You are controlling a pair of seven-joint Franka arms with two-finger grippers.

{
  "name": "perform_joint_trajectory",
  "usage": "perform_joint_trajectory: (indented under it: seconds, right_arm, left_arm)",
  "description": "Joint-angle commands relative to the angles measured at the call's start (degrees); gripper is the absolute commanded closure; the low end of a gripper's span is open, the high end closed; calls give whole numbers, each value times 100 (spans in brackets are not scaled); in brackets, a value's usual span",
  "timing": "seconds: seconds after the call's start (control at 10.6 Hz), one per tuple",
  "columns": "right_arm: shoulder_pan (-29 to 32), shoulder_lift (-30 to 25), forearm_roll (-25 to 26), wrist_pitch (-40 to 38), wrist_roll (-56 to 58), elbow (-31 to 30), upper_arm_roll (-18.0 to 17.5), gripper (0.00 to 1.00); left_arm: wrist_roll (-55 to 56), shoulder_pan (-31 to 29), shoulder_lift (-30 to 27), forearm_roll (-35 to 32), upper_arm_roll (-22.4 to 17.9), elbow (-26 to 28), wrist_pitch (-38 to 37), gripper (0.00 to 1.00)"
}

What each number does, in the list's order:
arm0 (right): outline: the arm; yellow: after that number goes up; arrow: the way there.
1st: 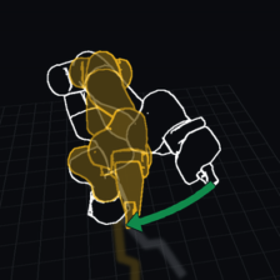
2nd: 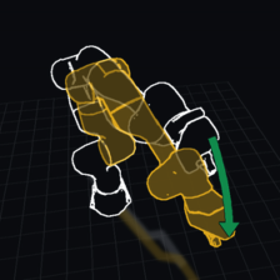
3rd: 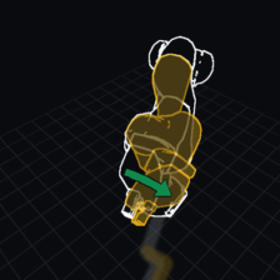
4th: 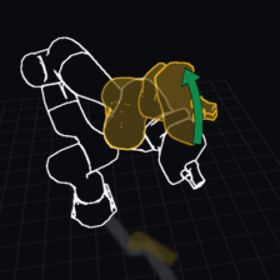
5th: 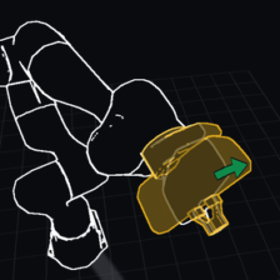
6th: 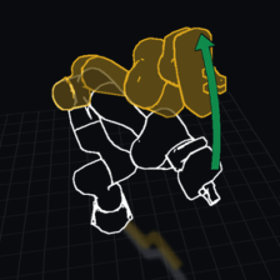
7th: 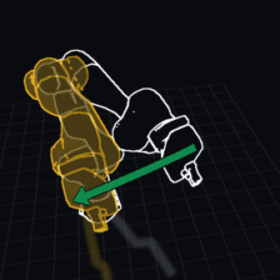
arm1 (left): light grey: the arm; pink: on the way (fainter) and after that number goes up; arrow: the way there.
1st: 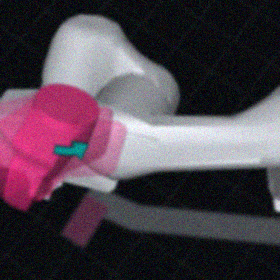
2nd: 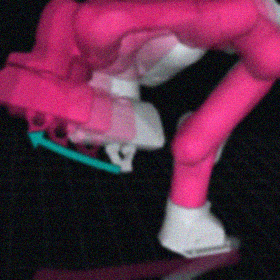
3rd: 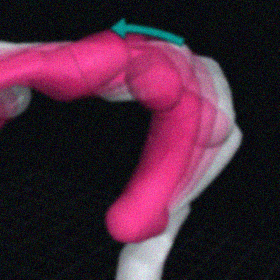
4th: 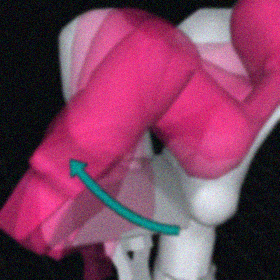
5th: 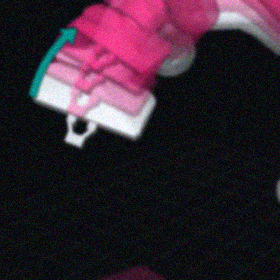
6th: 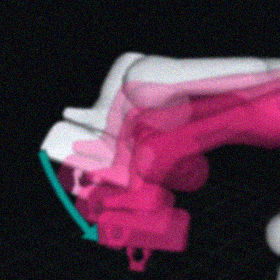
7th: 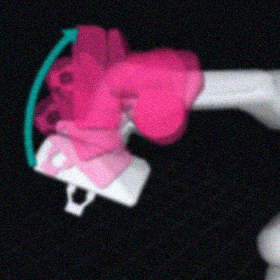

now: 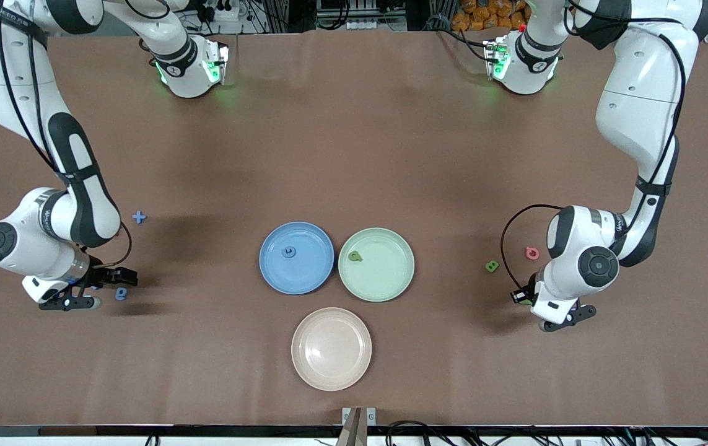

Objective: Sort letters by color into matching plates
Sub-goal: 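Grasp the blue a with the right gripper while the left gripper lifts Z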

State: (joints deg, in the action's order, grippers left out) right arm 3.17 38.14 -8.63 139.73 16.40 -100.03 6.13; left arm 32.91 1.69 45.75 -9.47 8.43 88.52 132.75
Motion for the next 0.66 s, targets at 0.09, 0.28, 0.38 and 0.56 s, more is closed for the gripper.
perform_joint_trajectory:
  seconds: [0.09, 0.28, 0.38, 0.56]
  right_arm:
    - [26, 334, -182, 46, 3, 405, -33, 0]
    - [8, 422, -192, 133, 3, 449, -33, 0]
    - [8, 466, -192, 220, 3, 432, -33, 0]
    - [8, 484, -192, 239, 3, 432, -33, 6]
  left_arm:
    - [66, 120, -136, -46, 1, -19, -30, 100]
    - [408, 200, -268, -46, 97, -19, -266, 100]
    - [574, 261, -364, -46, 115, -19, -398, 100]
    - [1092, 541, -409, -46, 115, -19, -470, 100]
